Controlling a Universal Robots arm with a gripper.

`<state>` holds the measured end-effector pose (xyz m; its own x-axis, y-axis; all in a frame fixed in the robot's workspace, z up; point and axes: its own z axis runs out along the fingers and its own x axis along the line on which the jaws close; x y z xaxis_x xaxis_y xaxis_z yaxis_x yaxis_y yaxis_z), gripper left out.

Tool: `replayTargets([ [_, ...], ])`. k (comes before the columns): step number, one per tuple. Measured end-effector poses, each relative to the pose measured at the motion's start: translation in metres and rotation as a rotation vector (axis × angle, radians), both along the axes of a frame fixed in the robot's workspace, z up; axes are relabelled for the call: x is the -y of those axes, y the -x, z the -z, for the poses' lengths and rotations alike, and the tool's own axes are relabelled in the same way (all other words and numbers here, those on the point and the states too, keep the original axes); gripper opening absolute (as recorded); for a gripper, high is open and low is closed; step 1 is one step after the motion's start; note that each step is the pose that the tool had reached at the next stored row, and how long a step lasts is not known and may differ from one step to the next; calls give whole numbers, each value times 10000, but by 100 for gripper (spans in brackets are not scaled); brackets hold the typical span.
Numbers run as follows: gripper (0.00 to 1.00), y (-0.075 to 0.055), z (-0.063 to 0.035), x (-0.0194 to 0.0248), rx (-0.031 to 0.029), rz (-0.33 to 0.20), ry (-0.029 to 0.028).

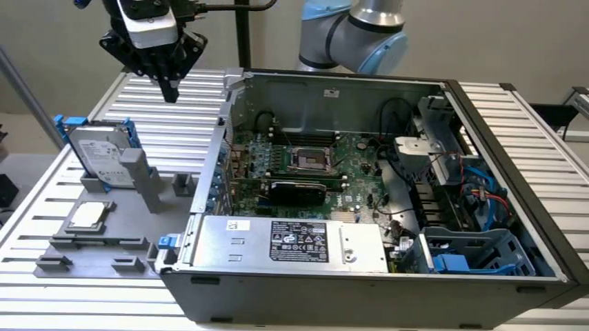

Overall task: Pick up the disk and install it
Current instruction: 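Reach for the disk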

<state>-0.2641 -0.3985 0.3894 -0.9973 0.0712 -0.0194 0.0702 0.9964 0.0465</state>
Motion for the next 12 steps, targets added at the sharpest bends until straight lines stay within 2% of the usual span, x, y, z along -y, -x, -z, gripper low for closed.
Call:
replayTargets([
  [12,11,545,50,-19,0,0,62],
])
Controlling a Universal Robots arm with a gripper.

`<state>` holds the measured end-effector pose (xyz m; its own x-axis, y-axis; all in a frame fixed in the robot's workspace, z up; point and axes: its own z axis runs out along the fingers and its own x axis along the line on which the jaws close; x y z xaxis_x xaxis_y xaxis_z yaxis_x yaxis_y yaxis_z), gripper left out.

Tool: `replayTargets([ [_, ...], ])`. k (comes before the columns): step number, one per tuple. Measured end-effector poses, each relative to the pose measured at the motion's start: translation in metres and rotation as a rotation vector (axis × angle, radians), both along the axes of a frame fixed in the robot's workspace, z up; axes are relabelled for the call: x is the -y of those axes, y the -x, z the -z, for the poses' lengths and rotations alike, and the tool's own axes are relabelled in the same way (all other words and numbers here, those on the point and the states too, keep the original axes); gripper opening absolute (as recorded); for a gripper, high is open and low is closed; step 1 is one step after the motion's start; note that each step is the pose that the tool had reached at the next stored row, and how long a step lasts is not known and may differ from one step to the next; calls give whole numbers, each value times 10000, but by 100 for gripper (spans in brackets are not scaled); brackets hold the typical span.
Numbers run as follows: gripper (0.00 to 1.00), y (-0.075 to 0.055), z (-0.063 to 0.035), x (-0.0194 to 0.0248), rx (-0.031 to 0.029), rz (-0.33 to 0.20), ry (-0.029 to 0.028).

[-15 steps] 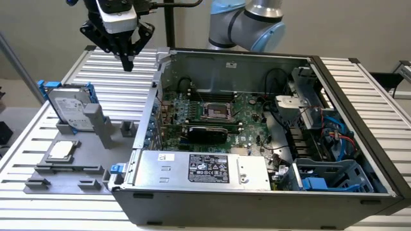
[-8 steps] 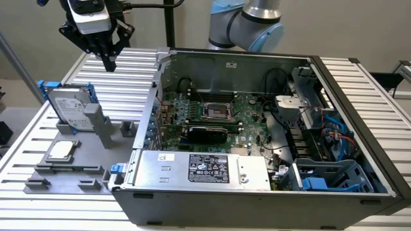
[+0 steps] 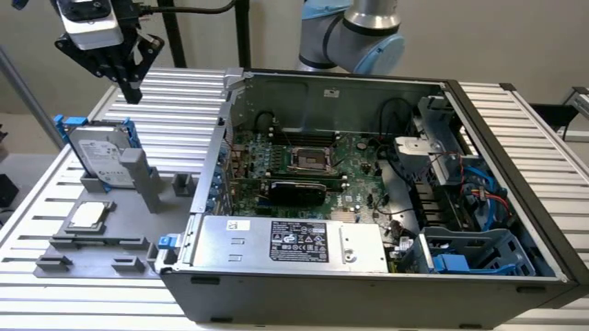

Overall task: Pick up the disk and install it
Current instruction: 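Reach for the disk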

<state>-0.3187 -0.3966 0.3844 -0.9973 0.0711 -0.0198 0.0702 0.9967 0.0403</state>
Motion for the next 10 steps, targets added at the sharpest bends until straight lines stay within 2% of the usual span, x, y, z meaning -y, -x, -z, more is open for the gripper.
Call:
replayTargets([
  [10,11,454,31,-35,-5,0,18],
])
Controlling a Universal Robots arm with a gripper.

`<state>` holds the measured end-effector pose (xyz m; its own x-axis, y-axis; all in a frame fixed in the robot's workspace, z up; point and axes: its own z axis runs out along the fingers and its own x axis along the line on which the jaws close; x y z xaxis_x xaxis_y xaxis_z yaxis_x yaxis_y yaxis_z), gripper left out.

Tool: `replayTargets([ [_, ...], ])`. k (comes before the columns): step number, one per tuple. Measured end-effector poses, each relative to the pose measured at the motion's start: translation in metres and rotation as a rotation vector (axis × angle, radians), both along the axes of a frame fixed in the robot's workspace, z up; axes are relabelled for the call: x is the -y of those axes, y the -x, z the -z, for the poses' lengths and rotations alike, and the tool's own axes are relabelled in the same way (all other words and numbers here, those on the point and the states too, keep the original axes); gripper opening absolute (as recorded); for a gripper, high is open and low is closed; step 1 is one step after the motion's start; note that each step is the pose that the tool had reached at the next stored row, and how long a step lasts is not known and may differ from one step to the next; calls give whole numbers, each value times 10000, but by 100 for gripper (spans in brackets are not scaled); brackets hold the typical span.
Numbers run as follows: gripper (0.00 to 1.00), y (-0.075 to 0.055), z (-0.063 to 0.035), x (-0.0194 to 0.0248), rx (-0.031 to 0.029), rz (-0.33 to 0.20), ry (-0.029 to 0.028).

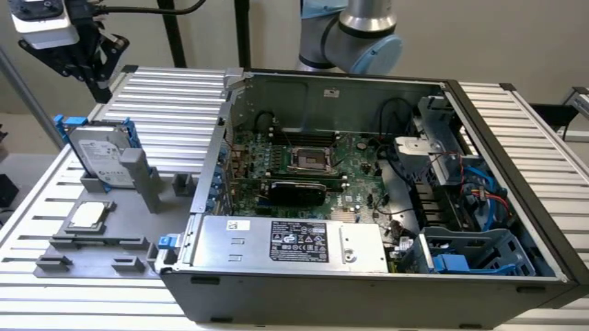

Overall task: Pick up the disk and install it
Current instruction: 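Reach for the disk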

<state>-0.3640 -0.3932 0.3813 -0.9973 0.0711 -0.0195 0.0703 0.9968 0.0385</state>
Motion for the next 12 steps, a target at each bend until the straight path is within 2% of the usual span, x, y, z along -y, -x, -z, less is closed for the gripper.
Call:
replayTargets([
  [8,11,365,25,-94,-16,-1,3],
  [12,11,473,33,-176,-16,-1,5],
])
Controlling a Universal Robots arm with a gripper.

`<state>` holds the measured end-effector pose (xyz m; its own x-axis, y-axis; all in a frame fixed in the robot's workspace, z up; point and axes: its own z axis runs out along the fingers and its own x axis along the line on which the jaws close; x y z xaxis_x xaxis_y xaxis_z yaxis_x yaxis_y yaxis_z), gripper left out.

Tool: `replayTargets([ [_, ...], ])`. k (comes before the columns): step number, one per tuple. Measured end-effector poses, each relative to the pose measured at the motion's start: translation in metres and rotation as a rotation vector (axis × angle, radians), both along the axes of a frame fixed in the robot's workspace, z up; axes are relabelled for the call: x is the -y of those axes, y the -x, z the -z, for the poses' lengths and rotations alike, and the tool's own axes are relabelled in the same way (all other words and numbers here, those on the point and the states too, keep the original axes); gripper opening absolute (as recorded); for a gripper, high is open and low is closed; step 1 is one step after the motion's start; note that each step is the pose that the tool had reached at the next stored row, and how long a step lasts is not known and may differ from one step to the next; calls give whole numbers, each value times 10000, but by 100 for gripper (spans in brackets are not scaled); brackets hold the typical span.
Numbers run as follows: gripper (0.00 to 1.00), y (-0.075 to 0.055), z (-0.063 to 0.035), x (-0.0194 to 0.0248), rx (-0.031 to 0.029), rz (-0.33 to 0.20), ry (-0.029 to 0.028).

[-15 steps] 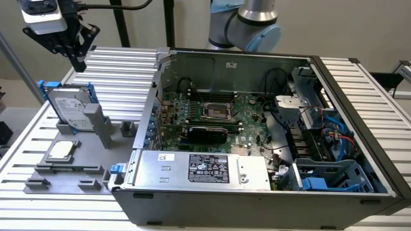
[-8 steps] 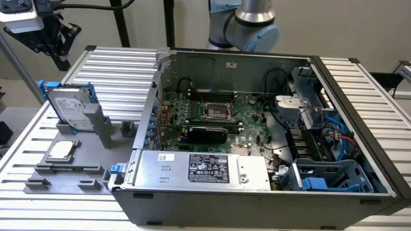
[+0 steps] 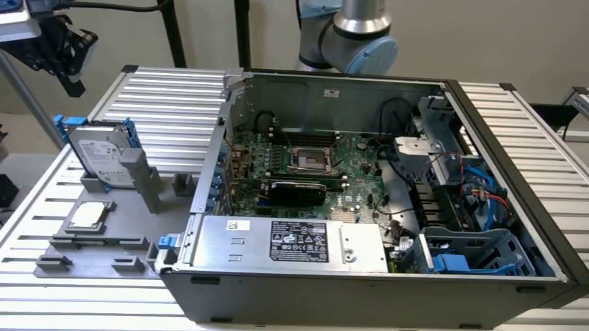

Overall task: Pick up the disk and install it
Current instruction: 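Reach for the disk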

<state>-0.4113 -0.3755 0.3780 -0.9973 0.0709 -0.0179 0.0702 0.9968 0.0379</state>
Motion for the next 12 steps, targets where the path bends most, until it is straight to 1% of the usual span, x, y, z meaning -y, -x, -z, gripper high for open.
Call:
replayTargets([
  [3,11,28,5,-78,-9,0,23],
  [5,11,41,8,-122,-37,-3,52],
  [6,11,46,12,-128,-64,-6,68],
  [8,11,61,29,-128,-90,-15,84],
  [12,11,100,69,-118,-108,-22,103],
])
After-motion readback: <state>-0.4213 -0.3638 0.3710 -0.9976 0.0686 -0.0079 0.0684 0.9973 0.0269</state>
